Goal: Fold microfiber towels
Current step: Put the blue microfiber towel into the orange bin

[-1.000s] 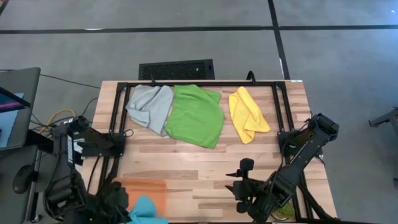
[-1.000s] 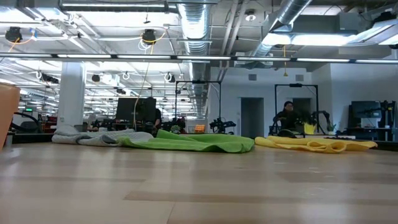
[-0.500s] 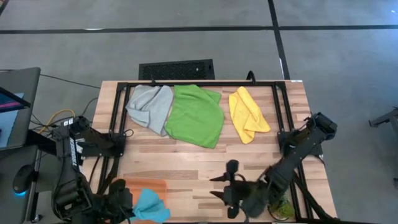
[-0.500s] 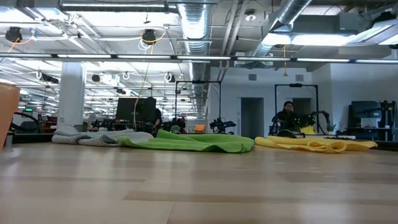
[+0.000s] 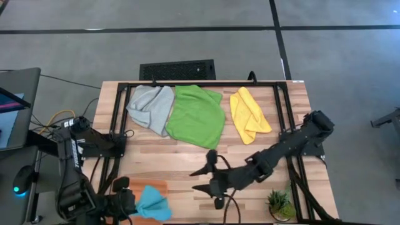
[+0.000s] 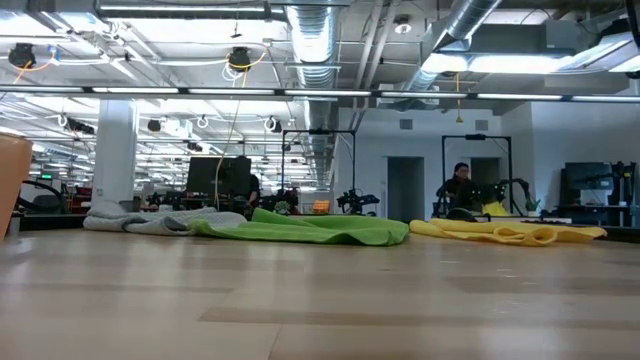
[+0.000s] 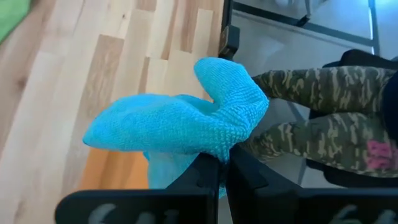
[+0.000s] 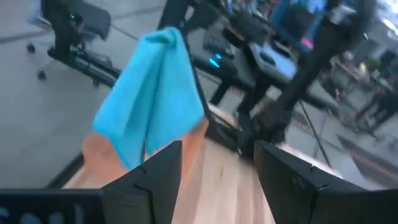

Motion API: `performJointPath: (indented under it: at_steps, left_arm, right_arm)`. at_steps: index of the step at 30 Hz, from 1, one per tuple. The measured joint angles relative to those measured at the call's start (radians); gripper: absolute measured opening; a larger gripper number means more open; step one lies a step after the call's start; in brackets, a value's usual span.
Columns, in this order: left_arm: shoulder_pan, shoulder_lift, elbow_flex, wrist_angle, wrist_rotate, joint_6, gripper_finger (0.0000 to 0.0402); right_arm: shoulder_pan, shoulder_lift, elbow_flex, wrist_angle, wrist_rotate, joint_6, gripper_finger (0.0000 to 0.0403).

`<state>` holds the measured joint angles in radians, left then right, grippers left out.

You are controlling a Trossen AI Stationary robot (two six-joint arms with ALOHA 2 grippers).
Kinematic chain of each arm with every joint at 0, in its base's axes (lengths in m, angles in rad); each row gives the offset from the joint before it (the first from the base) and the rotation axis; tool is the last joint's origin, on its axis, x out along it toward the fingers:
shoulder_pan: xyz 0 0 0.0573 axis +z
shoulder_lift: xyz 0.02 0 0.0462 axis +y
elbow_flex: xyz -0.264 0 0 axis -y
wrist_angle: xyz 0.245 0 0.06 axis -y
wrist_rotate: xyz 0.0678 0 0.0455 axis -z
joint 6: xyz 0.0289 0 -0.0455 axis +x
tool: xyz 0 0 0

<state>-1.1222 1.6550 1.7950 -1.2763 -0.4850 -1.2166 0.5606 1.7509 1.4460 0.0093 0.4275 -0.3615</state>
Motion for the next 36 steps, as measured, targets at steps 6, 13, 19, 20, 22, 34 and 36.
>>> performJointPath:
  at_steps: [6, 13, 19, 20, 22, 34, 36]
  left_arm:
    - [0.015, 0.000, 0.000, -0.025, -0.001, 0.001, 0.0000]
    - [0.023, 0.000, 0.000, -0.048, 0.003, 0.003, 0.0000]
    - [0.032, 0.000, 0.000, -0.080, 0.004, 0.002, 0.0000]
    - [0.035, 0.000, 0.000, -0.080, -0.002, 0.003, 0.0000]
    - [0.043, 0.000, 0.000, -0.081, -0.017, 0.019, 0.0000]
    - [0.142, -0.001, 0.001, -0.167, -0.021, 0.056, 0.0000]
    - [0.162, -0.001, 0.001, -0.168, -0.021, 0.076, 0.0000]
  right_arm:
    - [-0.059, 0.131, 0.019, 0.158, -0.093, -0.118, 0.0225]
    - [-0.096, 0.188, 0.105, 0.196, -0.241, -0.097, 0.0225]
    - [-0.149, 0.231, 0.109, 0.337, -0.417, -0.044, 0.0225]
    - [-0.157, 0.246, 0.119, 0.357, -0.422, -0.051, 0.0225]
    - [-0.162, 0.255, 0.122, 0.347, -0.424, -0.058, 0.0225]
    - [-0.169, 0.357, 0.136, 0.517, -0.455, -0.058, 0.0225]
    - [-0.168, 0.366, 0.136, 0.527, -0.432, -0.058, 0.0225]
